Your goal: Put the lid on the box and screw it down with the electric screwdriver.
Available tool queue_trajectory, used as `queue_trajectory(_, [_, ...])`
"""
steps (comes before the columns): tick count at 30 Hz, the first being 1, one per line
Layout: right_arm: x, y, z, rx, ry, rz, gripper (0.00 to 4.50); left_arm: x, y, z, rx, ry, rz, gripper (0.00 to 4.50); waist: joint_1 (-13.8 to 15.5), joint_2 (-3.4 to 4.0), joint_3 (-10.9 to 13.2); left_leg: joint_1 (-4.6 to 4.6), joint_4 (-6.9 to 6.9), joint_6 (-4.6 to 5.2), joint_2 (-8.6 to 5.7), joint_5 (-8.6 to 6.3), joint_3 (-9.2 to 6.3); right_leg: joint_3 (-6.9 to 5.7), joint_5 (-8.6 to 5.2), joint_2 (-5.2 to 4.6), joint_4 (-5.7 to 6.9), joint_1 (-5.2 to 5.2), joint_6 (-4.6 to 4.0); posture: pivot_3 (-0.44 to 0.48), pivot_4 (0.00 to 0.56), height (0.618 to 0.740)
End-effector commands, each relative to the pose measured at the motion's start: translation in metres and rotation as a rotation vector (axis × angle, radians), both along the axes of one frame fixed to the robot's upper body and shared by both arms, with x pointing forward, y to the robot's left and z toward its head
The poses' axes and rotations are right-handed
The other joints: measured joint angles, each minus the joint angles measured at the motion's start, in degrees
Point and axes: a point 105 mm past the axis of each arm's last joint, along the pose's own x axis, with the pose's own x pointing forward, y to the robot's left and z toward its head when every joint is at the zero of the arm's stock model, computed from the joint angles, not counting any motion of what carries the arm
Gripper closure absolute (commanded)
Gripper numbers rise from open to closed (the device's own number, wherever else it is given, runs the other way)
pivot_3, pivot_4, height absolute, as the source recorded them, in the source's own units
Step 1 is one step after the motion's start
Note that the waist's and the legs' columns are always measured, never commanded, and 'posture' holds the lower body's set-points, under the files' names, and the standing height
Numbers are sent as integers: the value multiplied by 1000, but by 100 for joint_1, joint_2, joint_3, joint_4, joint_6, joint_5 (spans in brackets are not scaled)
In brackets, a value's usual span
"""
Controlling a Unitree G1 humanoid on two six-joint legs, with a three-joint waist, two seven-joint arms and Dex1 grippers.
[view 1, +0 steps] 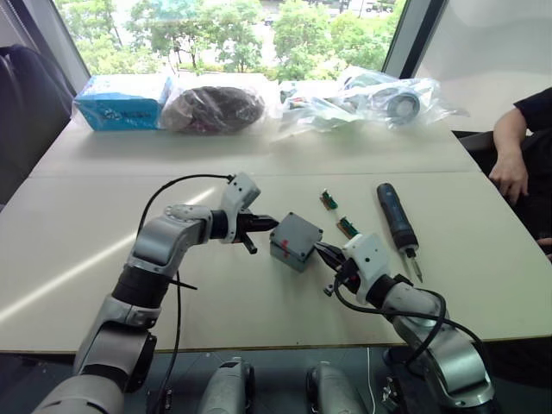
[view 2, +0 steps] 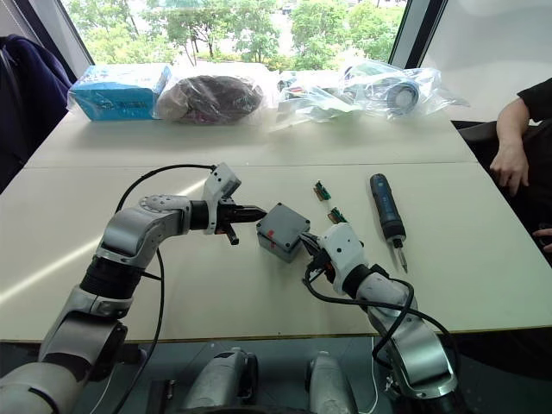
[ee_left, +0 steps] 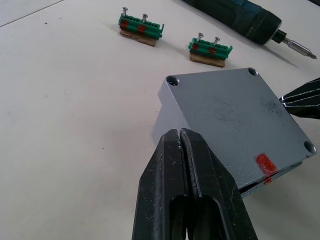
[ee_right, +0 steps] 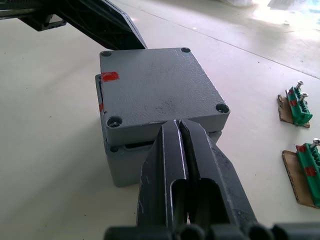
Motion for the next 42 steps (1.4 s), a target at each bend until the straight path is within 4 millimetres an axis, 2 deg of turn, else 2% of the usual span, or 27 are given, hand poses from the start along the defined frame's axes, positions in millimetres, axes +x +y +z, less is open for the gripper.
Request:
queue_trajectory(1, [-4, 7, 14, 29, -42, 31, 4459, -11, -17, 8, -21, -21, -95, 4500, 0, 0, 0, 0, 0, 0, 0, 0, 0, 0, 0, -1, 0, 0, 0, 0, 150, 740])
queue_trajectory(24, [-12, 15, 14, 46, -31, 56, 4459, -18, -22, 1, -8, -11, -131, 4500, 6, 0, 0, -5, 0, 0, -1, 0, -1, 2, 0, -9, -5, -1, 0, 0, 150, 740])
queue_trajectory(30, [-10, 11, 17, 54, -47, 33, 4459, -7, -12, 8, -26, -28, -75, 4500, 6, 1, 1, -6, 0, 0, 0, 0, -1, 2, 0, -9, -6, -3, 0, 0, 150, 740])
queue_trajectory(36, [-12, 8, 33, 121, -87, 43, 4459, 5, 7, 9, -19, -50, -3, 4500, 2, 2, 2, -6, 0, 0, 1, 0, -1, 2, 0, -8, -6, -5, 0, 0, 150, 740])
queue_trajectory(42, [-11, -12, 36, 208, -53, -6, 4459, 12, 10, 11, -28, -171, 25, 4500, 12, 3, 4, -8, 0, 0, 1, 0, -2, 4, 0, -12, -7, -4, 0, 0, 150, 740])
